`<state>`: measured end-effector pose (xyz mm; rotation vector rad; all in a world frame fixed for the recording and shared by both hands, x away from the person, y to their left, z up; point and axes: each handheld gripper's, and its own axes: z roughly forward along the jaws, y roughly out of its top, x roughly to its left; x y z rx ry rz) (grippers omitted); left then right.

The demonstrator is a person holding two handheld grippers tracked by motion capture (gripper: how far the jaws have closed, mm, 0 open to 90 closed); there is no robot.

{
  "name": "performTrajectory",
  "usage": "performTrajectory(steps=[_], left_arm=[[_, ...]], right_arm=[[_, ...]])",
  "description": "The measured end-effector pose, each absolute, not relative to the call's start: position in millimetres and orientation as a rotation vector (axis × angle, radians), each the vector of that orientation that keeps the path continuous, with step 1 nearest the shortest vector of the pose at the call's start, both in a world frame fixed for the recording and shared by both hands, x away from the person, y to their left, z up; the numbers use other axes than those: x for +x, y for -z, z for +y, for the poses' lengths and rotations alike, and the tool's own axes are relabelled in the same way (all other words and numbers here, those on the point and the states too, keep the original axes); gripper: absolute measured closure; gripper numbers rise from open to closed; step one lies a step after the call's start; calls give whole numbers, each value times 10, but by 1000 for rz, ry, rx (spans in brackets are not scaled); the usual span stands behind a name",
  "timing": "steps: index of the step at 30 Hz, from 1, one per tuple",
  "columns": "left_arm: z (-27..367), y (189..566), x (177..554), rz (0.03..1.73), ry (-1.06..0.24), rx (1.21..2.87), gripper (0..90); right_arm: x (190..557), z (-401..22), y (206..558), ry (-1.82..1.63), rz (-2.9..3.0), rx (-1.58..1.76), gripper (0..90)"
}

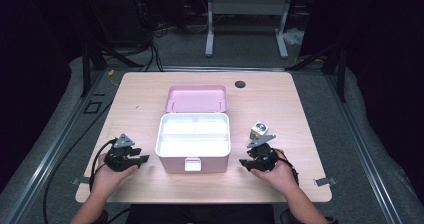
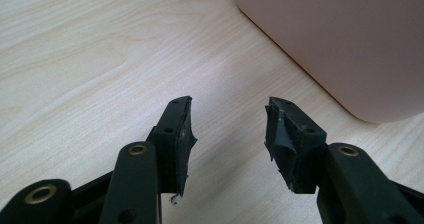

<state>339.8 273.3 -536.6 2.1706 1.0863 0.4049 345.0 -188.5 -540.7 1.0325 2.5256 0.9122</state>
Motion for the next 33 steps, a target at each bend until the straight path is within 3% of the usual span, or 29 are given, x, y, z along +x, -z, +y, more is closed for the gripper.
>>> performTrajectory(steps=[23,33], left_arm=[[2731,5219,3448,1072,-285,2127,571],[2720,4940,3533,1002,-220,2194,676]], right_arm=[[3457,-1920,5372,-898,2520,1047,560],[3453,-1913,5381,-923,2504,1044,558]])
